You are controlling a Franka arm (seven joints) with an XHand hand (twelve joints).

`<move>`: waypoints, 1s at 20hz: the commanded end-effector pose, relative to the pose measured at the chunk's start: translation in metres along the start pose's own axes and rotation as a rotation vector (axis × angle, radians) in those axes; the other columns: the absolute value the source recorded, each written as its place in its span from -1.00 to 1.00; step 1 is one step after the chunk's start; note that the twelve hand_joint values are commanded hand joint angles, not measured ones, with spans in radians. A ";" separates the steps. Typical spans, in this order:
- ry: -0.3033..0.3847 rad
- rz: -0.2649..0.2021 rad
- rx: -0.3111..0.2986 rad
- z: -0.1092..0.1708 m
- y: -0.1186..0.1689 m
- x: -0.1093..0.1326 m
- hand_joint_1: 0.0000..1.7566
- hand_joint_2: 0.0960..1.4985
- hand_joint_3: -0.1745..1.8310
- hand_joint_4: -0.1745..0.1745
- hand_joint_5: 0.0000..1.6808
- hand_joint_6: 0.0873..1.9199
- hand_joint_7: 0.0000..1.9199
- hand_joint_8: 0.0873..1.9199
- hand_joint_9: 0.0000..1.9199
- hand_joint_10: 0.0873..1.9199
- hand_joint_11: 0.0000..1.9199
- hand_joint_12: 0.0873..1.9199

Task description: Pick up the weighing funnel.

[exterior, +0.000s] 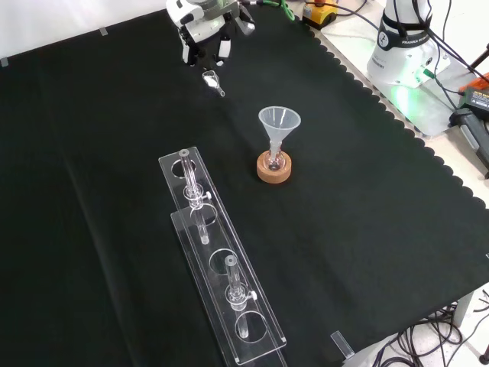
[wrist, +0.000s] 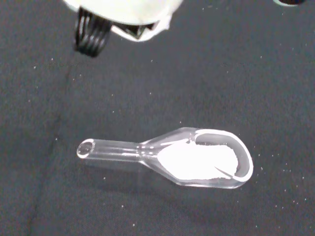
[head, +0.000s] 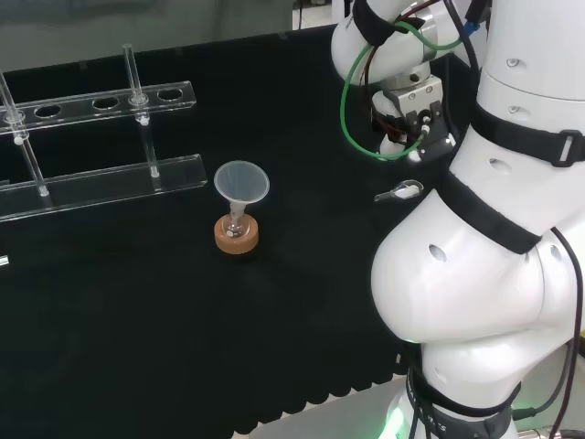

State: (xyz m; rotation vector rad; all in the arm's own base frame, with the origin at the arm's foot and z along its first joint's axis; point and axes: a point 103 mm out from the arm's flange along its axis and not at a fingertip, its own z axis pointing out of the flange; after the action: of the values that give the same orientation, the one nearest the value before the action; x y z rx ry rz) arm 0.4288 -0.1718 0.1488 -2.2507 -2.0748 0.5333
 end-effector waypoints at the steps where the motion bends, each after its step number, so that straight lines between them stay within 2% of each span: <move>1: -0.037 0.001 0.040 0.004 0.001 -0.001 0.17 -0.11 -0.24 0.33 0.28 -0.16 0.30 -0.25 0.47 -0.67 0.33 -0.19; 2: -0.051 0.003 0.051 0.005 0.002 -0.003 0.12 -0.14 -0.27 -0.15 0.21 -0.21 0.22 -0.26 0.40 -0.70 0.27 -0.14; 3: -0.063 0.006 0.065 0.007 0.002 -0.004 0.08 -0.17 -0.27 -0.39 0.11 -0.24 0.13 -0.28 0.33 -0.73 0.20 -0.09; 4: -0.074 0.010 0.080 0.009 0.003 -0.007 0.06 -0.20 -0.27 -0.49 0.00 -0.25 0.05 -0.29 0.25 -0.73 0.14 -0.04; 7: -0.085 0.022 0.109 0.015 0.004 -0.015 0.02 -0.26 -0.27 -0.49 -0.25 -0.24 -0.09 -0.29 0.09 -0.68 0.00 0.08; 9: -0.086 0.035 0.126 0.019 0.003 -0.023 0.01 -0.27 -0.27 -0.45 -0.34 -0.25 -0.14 -0.29 0.02 -0.64 -0.07 0.12; 16: -0.096 0.083 0.193 0.037 -0.007 -0.054 -0.01 -0.31 -0.27 -0.37 -0.45 -0.33 -0.23 -0.30 -0.13 -0.50 -0.21 0.22; 18: -0.100 0.082 0.212 0.042 -0.010 -0.055 -0.01 -0.31 -0.27 -0.36 -0.46 -0.36 -0.27 -0.30 -0.17 -0.48 -0.23 0.24; 20: -0.114 0.060 0.249 0.048 -0.015 -0.052 -0.02 -0.32 -0.27 -0.37 -0.48 -0.39 -0.32 -0.29 -0.23 -0.45 -0.27 0.25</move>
State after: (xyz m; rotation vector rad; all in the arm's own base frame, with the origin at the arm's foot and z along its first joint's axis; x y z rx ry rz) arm 0.4097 -0.2249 0.1252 -2.2322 -1.8968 0.8232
